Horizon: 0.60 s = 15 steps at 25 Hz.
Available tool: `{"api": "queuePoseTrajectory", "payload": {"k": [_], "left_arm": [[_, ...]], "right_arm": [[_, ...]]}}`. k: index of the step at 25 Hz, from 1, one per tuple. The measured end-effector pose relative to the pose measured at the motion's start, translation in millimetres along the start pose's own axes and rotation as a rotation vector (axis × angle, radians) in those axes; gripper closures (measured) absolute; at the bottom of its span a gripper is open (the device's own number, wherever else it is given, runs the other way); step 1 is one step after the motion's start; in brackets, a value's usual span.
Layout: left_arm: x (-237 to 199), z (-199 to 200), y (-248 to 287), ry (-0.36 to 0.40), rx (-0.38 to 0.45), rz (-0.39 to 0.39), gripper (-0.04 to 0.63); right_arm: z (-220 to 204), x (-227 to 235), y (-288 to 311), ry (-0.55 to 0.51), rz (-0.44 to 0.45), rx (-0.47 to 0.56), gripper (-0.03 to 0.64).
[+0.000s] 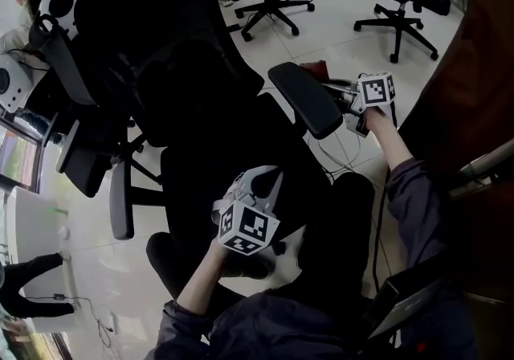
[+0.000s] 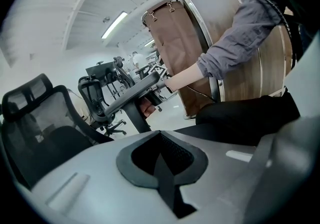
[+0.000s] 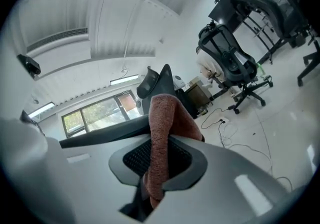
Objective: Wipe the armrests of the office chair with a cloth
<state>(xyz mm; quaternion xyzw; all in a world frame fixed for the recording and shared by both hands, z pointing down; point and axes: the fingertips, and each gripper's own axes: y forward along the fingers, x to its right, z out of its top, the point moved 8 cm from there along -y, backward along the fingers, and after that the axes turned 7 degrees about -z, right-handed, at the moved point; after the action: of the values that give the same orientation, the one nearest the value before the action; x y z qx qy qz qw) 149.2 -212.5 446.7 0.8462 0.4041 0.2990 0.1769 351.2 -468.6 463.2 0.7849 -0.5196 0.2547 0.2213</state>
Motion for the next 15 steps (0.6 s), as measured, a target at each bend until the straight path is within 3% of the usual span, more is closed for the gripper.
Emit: {"api": "queuePoseTrajectory", "payload": {"k": [4,9,12,15], "left_arm": [[-6.3,-1.6,-7.7,-0.003,-0.003,0.008,0.578],[-11.4,-8.2,-14.3,-0.015,-0.006,0.022,0.578],[-10.3,-10.6,-13.6,-0.022,-0.005,0.021,0.578],[-6.9,-12.1,-19.2,-0.026,-0.003,0.013,0.578]], "right_arm": [[-9.3,9.0,14.1,-0.056,-0.066,-0.064,0.566],[-34.4,29.7,24.7,0.020,-0.164,-0.068,0.566],[-43.2,43.6,24.0,0.046,-0.281,-0.088,0.566],[-63.3,35.4,32.8,-0.082,-0.416,-0.237,0.566]]}}
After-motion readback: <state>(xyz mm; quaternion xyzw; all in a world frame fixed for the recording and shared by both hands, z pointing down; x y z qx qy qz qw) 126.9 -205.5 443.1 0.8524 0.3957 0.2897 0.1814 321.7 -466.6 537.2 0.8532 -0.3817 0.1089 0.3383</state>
